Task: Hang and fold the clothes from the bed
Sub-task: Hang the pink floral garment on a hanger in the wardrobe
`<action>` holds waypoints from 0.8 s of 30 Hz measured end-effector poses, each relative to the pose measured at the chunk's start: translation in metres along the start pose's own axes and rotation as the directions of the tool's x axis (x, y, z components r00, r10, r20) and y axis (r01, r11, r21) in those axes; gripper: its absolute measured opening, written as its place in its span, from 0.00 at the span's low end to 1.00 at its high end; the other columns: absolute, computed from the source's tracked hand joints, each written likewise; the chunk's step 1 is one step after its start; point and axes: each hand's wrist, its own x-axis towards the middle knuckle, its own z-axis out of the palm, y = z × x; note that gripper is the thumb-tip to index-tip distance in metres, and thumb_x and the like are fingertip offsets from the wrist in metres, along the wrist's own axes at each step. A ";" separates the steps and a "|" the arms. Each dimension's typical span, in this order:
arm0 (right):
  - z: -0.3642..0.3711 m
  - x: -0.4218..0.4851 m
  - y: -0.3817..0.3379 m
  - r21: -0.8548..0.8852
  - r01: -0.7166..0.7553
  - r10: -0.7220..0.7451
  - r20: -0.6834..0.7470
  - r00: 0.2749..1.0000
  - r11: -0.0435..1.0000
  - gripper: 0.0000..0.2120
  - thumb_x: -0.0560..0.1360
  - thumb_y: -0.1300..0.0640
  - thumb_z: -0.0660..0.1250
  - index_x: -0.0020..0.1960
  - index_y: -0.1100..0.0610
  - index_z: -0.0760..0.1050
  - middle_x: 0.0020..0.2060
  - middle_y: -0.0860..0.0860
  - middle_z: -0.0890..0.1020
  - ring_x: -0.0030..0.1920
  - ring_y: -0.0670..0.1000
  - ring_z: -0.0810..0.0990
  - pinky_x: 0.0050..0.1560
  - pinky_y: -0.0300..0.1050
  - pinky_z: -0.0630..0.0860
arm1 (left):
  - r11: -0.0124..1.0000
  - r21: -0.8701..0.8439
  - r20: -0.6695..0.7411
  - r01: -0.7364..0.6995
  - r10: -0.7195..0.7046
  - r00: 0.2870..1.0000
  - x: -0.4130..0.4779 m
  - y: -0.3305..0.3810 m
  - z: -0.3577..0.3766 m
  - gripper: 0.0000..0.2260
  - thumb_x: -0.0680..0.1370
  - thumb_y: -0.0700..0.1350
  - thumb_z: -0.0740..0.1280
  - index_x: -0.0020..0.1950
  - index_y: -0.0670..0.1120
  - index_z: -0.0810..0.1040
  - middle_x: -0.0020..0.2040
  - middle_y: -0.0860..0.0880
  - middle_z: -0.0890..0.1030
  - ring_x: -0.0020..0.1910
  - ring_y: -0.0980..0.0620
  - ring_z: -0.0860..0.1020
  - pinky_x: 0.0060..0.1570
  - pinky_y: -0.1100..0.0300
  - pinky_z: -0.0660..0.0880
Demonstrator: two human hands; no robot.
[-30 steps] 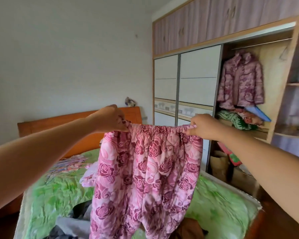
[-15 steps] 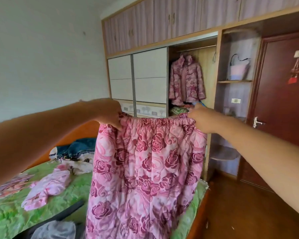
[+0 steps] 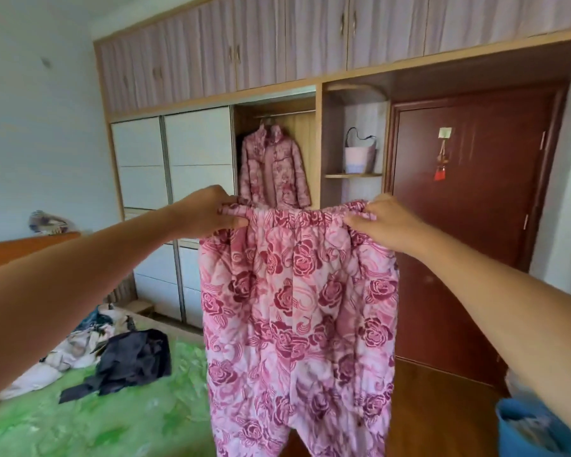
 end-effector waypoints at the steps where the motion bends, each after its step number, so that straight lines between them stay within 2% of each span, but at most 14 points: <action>1: -0.002 0.002 0.017 -0.019 0.015 -0.016 -0.023 1.000 1.000 0.28 0.78 0.38 0.65 0.32 0.60 0.67 0.41 0.54 0.69 0.39 0.55 0.73 0.41 0.51 0.69 | 1.000 -0.027 0.014 -0.016 0.016 1.000 0.013 0.005 0.012 0.21 0.77 0.57 0.70 0.56 0.39 0.79 0.51 0.38 0.78 0.50 0.39 0.78 0.39 0.55 0.68; 3: -0.005 0.009 0.055 -0.094 0.023 -0.026 -0.038 0.999 0.995 0.27 0.79 0.40 0.65 0.32 0.60 0.69 0.41 0.57 0.72 0.44 0.58 0.75 0.43 0.50 0.69 | 0.998 -0.058 0.028 -0.020 0.021 0.999 0.038 0.012 0.035 0.23 0.75 0.58 0.72 0.53 0.38 0.80 0.50 0.38 0.79 0.50 0.40 0.78 0.39 0.57 0.69; 5: -0.005 0.016 0.089 -0.144 0.009 -0.013 -0.024 1.000 0.990 0.23 0.78 0.42 0.67 0.35 0.60 0.74 0.45 0.58 0.75 0.47 0.59 0.76 0.51 0.52 0.74 | 0.999 -0.044 0.043 -0.006 0.008 0.999 0.063 0.016 0.058 0.28 0.71 0.62 0.73 0.54 0.38 0.81 0.49 0.39 0.80 0.50 0.41 0.78 0.43 0.55 0.72; 8: -0.001 0.033 0.138 -0.165 -0.005 0.001 -0.027 1.000 0.986 0.21 0.77 0.46 0.71 0.33 0.59 0.71 0.45 0.59 0.76 0.47 0.59 0.76 0.53 0.52 0.74 | 0.998 -0.064 0.043 -0.018 0.021 0.999 0.105 0.015 0.092 0.45 0.59 0.79 0.64 0.53 0.40 0.82 0.49 0.41 0.82 0.49 0.42 0.79 0.48 0.51 0.74; 10: 0.003 0.043 0.161 -0.197 -0.024 0.019 -0.028 0.999 0.980 0.21 0.76 0.48 0.72 0.33 0.61 0.72 0.44 0.60 0.76 0.48 0.58 0.76 0.52 0.50 0.73 | 0.991 -0.128 0.006 -0.029 0.030 1.000 0.125 0.010 0.112 0.51 0.52 0.84 0.60 0.53 0.43 0.83 0.47 0.45 0.82 0.47 0.44 0.79 0.45 0.54 0.74; 11: 0.009 0.055 0.177 -0.213 -0.030 0.025 -0.023 0.999 0.977 0.21 0.76 0.48 0.73 0.32 0.61 0.72 0.44 0.59 0.76 0.49 0.58 0.76 0.52 0.49 0.72 | 0.986 -0.164 0.007 -0.032 0.034 0.999 0.142 0.008 0.125 0.47 0.54 0.82 0.63 0.54 0.44 0.83 0.46 0.47 0.81 0.46 0.46 0.78 0.42 0.58 0.73; 13: 0.025 0.082 0.204 -0.236 -0.041 0.037 -0.022 0.999 0.971 0.22 0.76 0.49 0.73 0.29 0.55 0.68 0.43 0.57 0.75 0.48 0.58 0.77 0.51 0.49 0.73 | 0.977 -0.211 0.009 -0.016 0.018 1.000 0.175 0.004 0.151 0.32 0.65 0.68 0.73 0.57 0.45 0.83 0.42 0.53 0.79 0.44 0.50 0.77 0.38 0.65 0.69; 15: 0.043 0.111 0.231 -0.243 -0.062 0.052 -0.046 0.998 0.968 0.23 0.75 0.49 0.74 0.28 0.51 0.65 0.43 0.56 0.76 0.48 0.59 0.77 0.52 0.50 0.73 | 0.965 -0.263 -0.003 -0.019 0.019 1.000 0.215 -0.006 0.179 0.26 0.67 0.61 0.77 0.57 0.45 0.83 0.42 0.54 0.79 0.45 0.51 0.76 0.39 0.63 0.68; 16: 0.051 0.126 0.242 -0.242 -0.086 0.074 -0.059 0.996 0.967 0.22 0.76 0.49 0.74 0.29 0.52 0.67 0.43 0.56 0.77 0.49 0.59 0.78 0.52 0.50 0.74 | 0.954 -0.298 -0.014 -0.022 0.019 1.000 0.236 -0.014 0.192 0.26 0.67 0.61 0.77 0.56 0.45 0.83 0.41 0.56 0.79 0.44 0.53 0.76 0.39 0.63 0.68; 18: 0.067 0.158 0.262 -0.227 -0.136 0.120 -0.085 0.989 0.964 0.18 0.76 0.50 0.74 0.35 0.60 0.76 0.44 0.57 0.78 0.48 0.59 0.78 0.52 0.52 0.74 | 0.928 -0.372 -0.026 -0.023 0.014 1.000 0.276 -0.029 0.212 0.21 0.67 0.58 0.78 0.47 0.42 0.82 0.33 0.58 0.77 0.36 0.61 0.74 0.34 0.71 0.65; 20: 0.086 0.193 0.276 -0.195 -0.162 0.144 -0.103 0.984 0.967 0.19 0.76 0.51 0.74 0.42 0.68 0.78 0.45 0.59 0.78 0.47 0.61 0.78 0.53 0.54 0.74 | 0.905 -0.426 -0.026 -0.004 -0.008 1.000 0.313 -0.042 0.229 0.21 0.69 0.53 0.79 0.45 0.40 0.75 0.31 0.49 0.75 0.28 0.62 0.70 0.29 0.71 0.62; 21: 0.097 0.210 0.282 -0.178 -0.167 0.150 -0.104 0.983 0.970 0.19 0.76 0.51 0.74 0.43 0.69 0.78 0.46 0.59 0.78 0.48 0.61 0.78 0.53 0.55 0.74 | 0.897 -0.442 -0.032 0.003 -0.019 0.999 0.330 -0.049 0.238 0.21 0.69 0.52 0.79 0.45 0.40 0.73 0.30 0.48 0.75 0.27 0.62 0.69 0.29 0.70 0.62; 22: 0.108 0.228 0.290 -0.170 -0.168 0.153 -0.100 0.983 0.971 0.19 0.76 0.52 0.74 0.45 0.70 0.79 0.47 0.60 0.78 0.48 0.61 0.78 0.54 0.55 0.74 | 0.895 -0.447 -0.026 0.009 -0.023 0.999 0.349 -0.057 0.247 0.20 0.70 0.52 0.79 0.45 0.40 0.73 0.26 0.50 0.73 0.26 0.62 0.70 0.28 0.70 0.62; 24: 0.130 0.259 0.305 -0.163 -0.162 0.150 -0.085 0.985 0.973 0.20 0.77 0.51 0.73 0.46 0.70 0.79 0.48 0.61 0.79 0.49 0.62 0.79 0.54 0.55 0.74 | 0.896 -0.443 -0.004 0.024 -0.029 1.000 0.385 -0.072 0.262 0.16 0.70 0.52 0.78 0.39 0.43 0.76 0.22 0.62 0.74 0.26 0.67 0.73 0.27 0.73 0.64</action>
